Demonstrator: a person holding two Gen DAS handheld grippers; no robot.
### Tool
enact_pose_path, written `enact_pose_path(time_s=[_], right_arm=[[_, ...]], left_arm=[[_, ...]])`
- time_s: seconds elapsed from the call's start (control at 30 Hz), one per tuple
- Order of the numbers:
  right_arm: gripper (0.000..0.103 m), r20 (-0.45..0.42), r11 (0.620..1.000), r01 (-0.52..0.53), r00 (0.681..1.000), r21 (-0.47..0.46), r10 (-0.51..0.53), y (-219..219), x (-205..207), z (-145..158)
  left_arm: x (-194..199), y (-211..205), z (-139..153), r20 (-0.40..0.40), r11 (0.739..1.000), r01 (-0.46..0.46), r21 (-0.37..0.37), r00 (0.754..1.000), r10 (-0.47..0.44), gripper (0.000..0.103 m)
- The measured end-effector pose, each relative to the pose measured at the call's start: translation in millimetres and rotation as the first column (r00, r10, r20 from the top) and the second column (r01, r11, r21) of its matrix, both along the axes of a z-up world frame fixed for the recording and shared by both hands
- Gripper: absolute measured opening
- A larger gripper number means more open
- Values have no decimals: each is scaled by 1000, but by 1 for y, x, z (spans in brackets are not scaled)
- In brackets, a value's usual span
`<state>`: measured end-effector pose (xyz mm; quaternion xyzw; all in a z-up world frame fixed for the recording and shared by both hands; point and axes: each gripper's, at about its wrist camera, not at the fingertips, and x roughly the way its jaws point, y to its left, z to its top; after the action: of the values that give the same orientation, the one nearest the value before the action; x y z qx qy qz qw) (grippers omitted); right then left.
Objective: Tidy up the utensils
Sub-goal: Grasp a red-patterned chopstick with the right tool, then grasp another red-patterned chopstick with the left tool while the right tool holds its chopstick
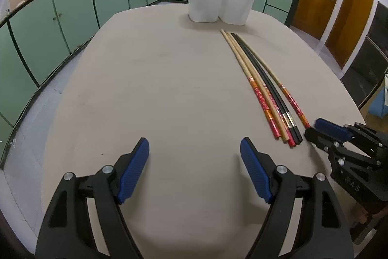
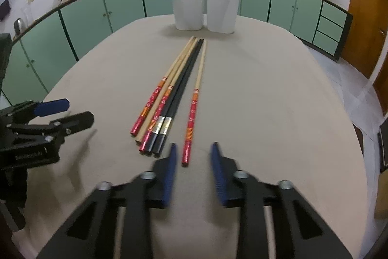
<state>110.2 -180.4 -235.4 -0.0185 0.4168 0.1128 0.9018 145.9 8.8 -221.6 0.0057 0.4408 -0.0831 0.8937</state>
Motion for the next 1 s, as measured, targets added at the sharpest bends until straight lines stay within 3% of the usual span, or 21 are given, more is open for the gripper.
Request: enact_pose_path(time_s=[0.07, 0.4, 0.57, 0.8, 0.9, 1.0], right_arm=[[6, -1, 1000, -1, 1000, 7, 1, -1, 0, 0], [6, -8, 998, 62, 998, 19, -61, -30, 1, 0], [6, -10, 997, 71, 997, 40, -70, -36, 2, -1], [6, -14, 995, 69, 998, 66, -68, -40, 4, -2], [6, -16, 995, 64, 998, 73, -63, -41, 4, -2], [6, -19, 995, 58, 998, 78, -57, -41, 5, -3]], left_arm=[[0, -4, -1, -3, 1000, 11, -3, 1000, -11, 75], [2, -37, -6, -20, 997, 75, -16, 997, -75, 75], [5, -53, -10, -20, 996, 85, 32, 996, -84, 75], [8, -62, -10, -19, 996, 78, 41, 997, -77, 74], [7, -62, -9, -9, 997, 68, 42, 998, -68, 68], [6, -64, -8, 4, 996, 73, 41, 997, -73, 51]])
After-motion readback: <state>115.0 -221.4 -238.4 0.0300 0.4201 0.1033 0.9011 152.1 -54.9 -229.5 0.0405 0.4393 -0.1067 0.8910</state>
